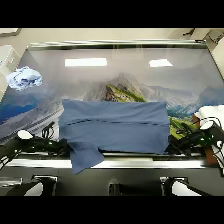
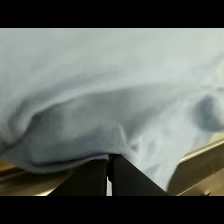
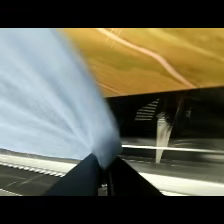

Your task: Fold the clothes and pants, and hang the long-sleeved shirts on hangers.

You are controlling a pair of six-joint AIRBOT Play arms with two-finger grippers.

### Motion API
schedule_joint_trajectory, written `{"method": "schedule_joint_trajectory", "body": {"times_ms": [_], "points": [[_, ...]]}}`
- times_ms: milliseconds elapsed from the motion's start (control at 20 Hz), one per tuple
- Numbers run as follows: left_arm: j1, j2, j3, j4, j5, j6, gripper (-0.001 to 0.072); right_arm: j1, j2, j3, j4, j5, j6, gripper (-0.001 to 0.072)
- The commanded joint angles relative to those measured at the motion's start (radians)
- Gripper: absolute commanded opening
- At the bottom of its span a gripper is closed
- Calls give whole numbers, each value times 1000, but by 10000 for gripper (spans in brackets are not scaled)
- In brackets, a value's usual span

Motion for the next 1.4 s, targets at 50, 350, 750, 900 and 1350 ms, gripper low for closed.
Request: {"method": "schedule_joint_trajectory", "body": {"times_ms": [50,350,750,900,1350], "points": [[42,1,161,10,-45,7,20,0,14,106,90,40,-39,34],[34,-240,570,13,-14,-33,20,177,-133,518,30,-82,95,35],[9,-666,991,12,-29,-95,20,217,-462,832,23,-106,185,37],[-16,-719,1006,12,-15,-93,21,217,-483,831,58,-103,184,38],[62,-657,1128,8,-258,-97,510,61,-533,898,116,103,148,714]]}}
